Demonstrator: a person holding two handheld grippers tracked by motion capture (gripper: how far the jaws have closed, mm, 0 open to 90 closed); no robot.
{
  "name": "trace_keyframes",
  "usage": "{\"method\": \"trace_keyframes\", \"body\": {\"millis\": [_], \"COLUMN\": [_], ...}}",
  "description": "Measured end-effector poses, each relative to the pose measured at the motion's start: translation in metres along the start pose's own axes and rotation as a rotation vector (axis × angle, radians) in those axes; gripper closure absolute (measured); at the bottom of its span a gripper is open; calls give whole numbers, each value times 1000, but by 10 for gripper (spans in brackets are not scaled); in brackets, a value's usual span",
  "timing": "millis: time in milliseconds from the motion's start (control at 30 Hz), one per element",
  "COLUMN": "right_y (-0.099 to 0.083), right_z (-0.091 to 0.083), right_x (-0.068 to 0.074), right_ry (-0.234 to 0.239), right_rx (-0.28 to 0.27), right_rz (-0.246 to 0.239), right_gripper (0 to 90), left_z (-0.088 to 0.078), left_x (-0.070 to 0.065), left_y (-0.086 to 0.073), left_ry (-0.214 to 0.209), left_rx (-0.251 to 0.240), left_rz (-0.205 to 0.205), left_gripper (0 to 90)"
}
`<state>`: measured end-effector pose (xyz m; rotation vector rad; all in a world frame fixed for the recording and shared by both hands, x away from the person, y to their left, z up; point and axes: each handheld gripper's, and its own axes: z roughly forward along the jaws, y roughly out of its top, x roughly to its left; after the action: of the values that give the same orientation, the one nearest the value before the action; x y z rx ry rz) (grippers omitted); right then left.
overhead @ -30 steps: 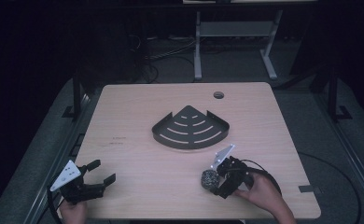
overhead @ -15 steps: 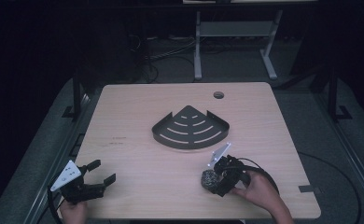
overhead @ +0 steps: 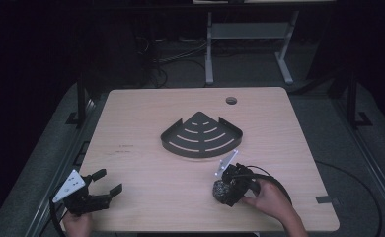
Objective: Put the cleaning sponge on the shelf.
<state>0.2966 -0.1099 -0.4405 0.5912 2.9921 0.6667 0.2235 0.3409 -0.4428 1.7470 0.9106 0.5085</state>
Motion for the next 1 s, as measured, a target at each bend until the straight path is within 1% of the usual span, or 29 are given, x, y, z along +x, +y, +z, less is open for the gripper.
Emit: {"method": "trace_keyframes", "body": {"millis": [133,367,433,500,667,800,967,1000], "right_y": [1,3,3,3,5,8,12,12], "right_z": [4,6,6,6,4,1,-2,-2], "right_x": [0,1,1,1,2,2,0,-1], "right_ry": [-6,-1,7,9,8,16,30,39], "right_rx": [18,26,30,29,34,39,29,26], "right_rz": [0,-10,-12,-16,-29,-40,-43,-43], "right_gripper": [167,245,284,305,321,327,328,328], "left_z": [0,-1,0,-1,-2,-2,-3,-3], "left_x": [0,1,1,1,2,2,2,2], "left_y": [0,0,0,0,0,0,0,0], "left_ry": [-1,-1,-5,-14,-9,-6,-5,-4], "left_rx": [-4,-5,-10,-17,-20,-20,-22,-23], "left_rz": [-2,-5,-11,-16,-19,-18,-21,-22], "left_gripper": [133,133,133,133,133,133,133,133]}}
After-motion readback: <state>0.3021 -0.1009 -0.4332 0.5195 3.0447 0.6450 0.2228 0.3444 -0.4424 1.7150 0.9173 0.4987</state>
